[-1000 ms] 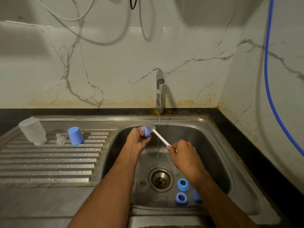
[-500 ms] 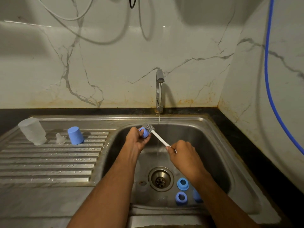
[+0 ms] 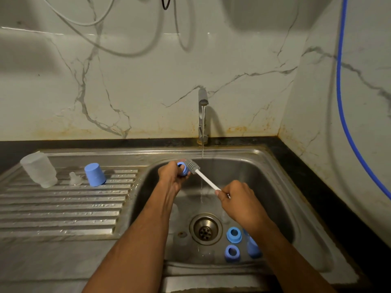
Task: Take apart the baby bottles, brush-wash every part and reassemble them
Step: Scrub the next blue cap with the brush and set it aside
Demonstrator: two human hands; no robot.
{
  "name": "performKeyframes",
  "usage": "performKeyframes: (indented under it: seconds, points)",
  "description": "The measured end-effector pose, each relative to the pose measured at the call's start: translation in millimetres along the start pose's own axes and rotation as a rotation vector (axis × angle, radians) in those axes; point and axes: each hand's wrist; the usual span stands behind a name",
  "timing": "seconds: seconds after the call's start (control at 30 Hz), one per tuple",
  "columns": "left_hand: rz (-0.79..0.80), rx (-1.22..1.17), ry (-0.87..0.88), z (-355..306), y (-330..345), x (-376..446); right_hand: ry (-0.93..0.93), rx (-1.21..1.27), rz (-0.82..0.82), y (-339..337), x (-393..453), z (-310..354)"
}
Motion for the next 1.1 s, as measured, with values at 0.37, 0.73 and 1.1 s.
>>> performKeyframes:
  seconds: [0.37, 0.73, 1.1]
  points:
    - [-0.006, -0.064, -0.053, 8, -1, -4, 0.095, -0.022, -0.096, -5, 3, -11]
    - [0.011, -0.172, -0.153, 5, -10, -7, 0.127, -0.032, -0.068, -9, -11, -7]
    - [0.178, -0.229, -0.143, 2, -13, -8, -0.016, -0.032, -0.005, 5, 2, 6]
Point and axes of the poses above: each hand's wrist, its own x-axis towards the middle knuckle, its own y-axis out of the palm, z = x × y, and after that the axes turned 13 degrees about z, right-handed
